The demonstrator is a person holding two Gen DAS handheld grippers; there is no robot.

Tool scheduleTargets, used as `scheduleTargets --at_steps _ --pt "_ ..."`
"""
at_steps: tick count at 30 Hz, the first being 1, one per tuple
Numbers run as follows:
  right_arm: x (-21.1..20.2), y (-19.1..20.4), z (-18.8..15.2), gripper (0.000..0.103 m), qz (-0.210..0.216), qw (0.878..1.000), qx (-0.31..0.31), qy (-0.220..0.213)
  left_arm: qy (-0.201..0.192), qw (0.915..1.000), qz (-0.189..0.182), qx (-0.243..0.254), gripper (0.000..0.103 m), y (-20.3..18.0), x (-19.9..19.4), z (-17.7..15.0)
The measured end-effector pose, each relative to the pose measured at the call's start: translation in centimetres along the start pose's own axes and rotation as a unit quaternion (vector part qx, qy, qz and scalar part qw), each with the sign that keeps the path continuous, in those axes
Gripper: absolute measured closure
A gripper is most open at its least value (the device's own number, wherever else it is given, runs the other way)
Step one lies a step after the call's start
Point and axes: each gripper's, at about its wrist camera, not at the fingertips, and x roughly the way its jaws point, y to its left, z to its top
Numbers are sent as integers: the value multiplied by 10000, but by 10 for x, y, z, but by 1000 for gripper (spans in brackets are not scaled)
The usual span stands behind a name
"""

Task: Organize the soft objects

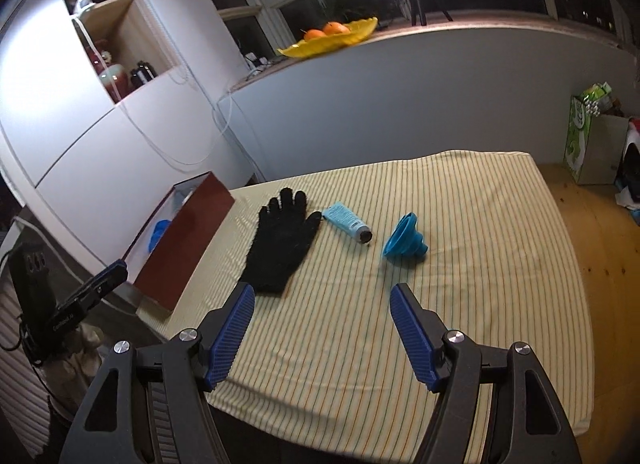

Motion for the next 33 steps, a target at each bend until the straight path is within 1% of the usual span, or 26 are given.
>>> scheduleTargets --at_steps 5,8,12,16,18,21,27,31,33 --pt "-24 8 -18 36 -87 9999 -44 -125 -9 9999 -118 8 39 -10 -9 -8" --pt "-34 9 -28 36 -134 9998 11 -175 81 9996 -251 -23 39 -13 -9 -12" --pt "-38 9 -40 36 -210 9996 59 -162 146 9993 -351 -43 39 -18 -6 -13" --pt "-36 8 -42 36 -270 9996 56 -77 207 9989 -429 -35 39 -25 -4 -14" --pt "-33 8 -39 36 -344 9994 34 -71 260 9986 -459 -28 39 -27 -1 -15" --pt "-28 7 -32 36 -342 9994 61 -68 347 9981 -514 -35 39 -29 4 -13" --pt "-11 2 -24 36 -221 9996 161 -2 395 9983 -409 -144 39 -21 6 -9" --pt "1 -6 -27 36 -45 9994 323 120 427 9988 -222 -47 39 -16 6 -3" --pt "6 -8 -29 36 -77 9994 302 160 376 9991 -171 -24 39 -15 6 0"
